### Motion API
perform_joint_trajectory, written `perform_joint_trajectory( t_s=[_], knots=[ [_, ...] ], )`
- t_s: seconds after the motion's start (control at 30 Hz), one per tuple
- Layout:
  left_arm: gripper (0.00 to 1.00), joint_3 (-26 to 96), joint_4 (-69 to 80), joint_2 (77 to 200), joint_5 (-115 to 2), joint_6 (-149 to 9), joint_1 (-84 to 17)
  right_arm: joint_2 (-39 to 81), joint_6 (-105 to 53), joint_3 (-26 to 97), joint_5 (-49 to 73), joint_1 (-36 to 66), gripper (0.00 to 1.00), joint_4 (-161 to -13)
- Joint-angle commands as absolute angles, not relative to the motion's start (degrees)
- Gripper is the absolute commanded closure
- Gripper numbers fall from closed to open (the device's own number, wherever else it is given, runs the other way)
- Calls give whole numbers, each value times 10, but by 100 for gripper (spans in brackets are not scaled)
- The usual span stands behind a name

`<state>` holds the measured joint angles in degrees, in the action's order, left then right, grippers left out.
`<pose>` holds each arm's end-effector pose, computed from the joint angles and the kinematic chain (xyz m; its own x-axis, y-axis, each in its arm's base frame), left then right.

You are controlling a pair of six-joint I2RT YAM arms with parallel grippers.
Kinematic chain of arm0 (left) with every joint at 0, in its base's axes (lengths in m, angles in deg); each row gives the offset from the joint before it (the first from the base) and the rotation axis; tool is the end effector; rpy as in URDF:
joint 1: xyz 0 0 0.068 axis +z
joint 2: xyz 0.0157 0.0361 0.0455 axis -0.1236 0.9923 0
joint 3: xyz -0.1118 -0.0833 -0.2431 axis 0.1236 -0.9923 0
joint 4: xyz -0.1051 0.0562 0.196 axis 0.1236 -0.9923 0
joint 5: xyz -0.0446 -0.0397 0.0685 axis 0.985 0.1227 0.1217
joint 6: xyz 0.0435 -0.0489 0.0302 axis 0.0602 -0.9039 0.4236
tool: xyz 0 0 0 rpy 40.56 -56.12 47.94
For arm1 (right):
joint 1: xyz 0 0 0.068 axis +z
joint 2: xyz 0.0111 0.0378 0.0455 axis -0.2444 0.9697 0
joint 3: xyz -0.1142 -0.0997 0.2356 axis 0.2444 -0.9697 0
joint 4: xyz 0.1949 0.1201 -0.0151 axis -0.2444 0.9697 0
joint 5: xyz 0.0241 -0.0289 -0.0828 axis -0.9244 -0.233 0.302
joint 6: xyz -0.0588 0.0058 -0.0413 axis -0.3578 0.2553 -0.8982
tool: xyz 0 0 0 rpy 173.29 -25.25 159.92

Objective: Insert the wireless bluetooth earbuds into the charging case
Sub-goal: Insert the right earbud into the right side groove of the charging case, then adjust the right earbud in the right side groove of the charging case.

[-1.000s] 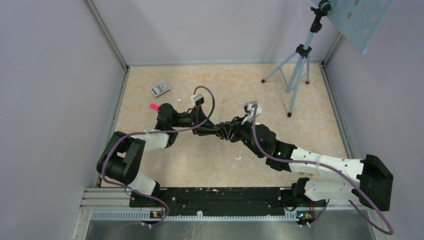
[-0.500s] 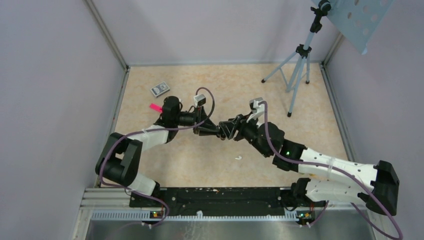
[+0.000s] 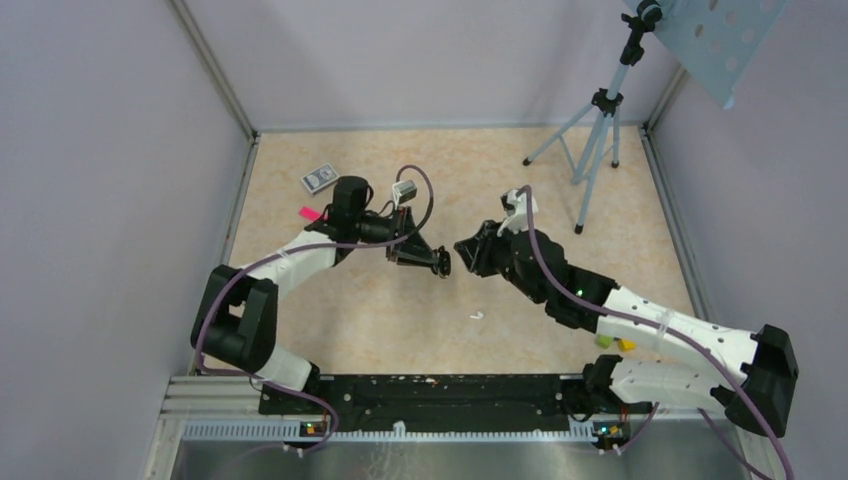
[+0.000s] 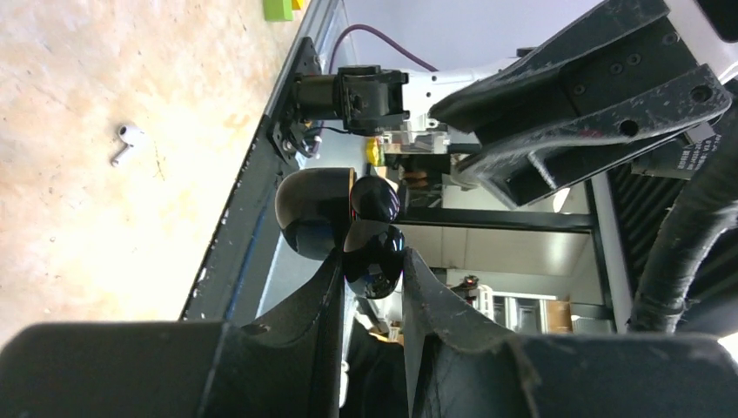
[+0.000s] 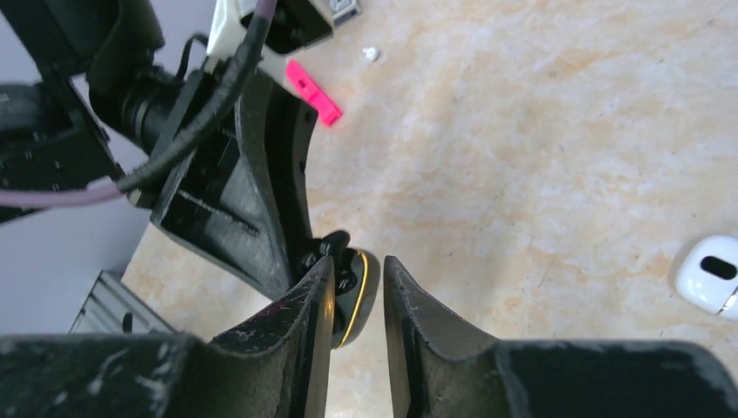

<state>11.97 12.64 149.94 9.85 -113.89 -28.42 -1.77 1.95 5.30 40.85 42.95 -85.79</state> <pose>0.2453 -0.1575 0.2615 -0.9808 0.1484 -0.1266 0.1431 0.1068 -0.9839 0.1384 0.1743 0.3238 -0.4497 0.2796 -0.8483 -0.4084 0.7803 0.4737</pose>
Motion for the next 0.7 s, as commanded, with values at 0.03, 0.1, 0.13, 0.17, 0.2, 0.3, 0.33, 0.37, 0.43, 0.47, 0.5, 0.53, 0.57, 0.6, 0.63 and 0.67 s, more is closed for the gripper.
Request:
perform_joint_trajectory(
  t_s=[0.03,0.1,0.13,0.17,0.2,0.3,0.33,0.37,0.43,0.47,0.5,0.53,0.57,0.6,0.63,0.67],
  knots=[
    [100,199,-90,1501,109,-918,-285,-9,31,93,360,425,73,-839],
    [100,214,-120,1505,118,-889,-285,0,28,102,349,423,72,-837],
    [100,218,-129,1505,123,-881,-285,6,28,110,344,421,72,-831],
    [100,220,-137,1504,122,-875,-285,11,28,117,344,421,72,-826],
    [100,222,-143,1504,122,-870,-285,14,27,121,342,421,72,-825],
    [100,223,-153,1506,120,-864,-285,22,23,128,342,421,72,-832],
    [100,223,-154,1506,118,-864,-285,25,23,132,342,420,72,-830],
    [100,223,-154,1506,117,-865,-285,31,21,138,343,421,72,-827],
    [100,223,-153,1505,116,-865,-285,39,19,146,340,420,72,-825],
    [100,224,-152,1505,115,-866,-285,43,16,149,338,420,72,-825],
    [100,225,-151,1504,115,-867,-285,49,13,153,333,420,72,-825],
    [100,226,-151,1504,115,-868,-285,55,11,157,328,420,72,-823],
    [100,227,-151,1504,116,-868,-285,60,10,162,325,420,72,-818],
    [100,228,-152,1503,117,-868,-285,66,8,165,321,420,71,-816],
    [100,228,-151,1502,117,-868,-285,69,8,166,317,420,71,-815],
    [100,228,-151,1501,117,-868,-285,73,8,168,314,420,71,-811]
  ],
)
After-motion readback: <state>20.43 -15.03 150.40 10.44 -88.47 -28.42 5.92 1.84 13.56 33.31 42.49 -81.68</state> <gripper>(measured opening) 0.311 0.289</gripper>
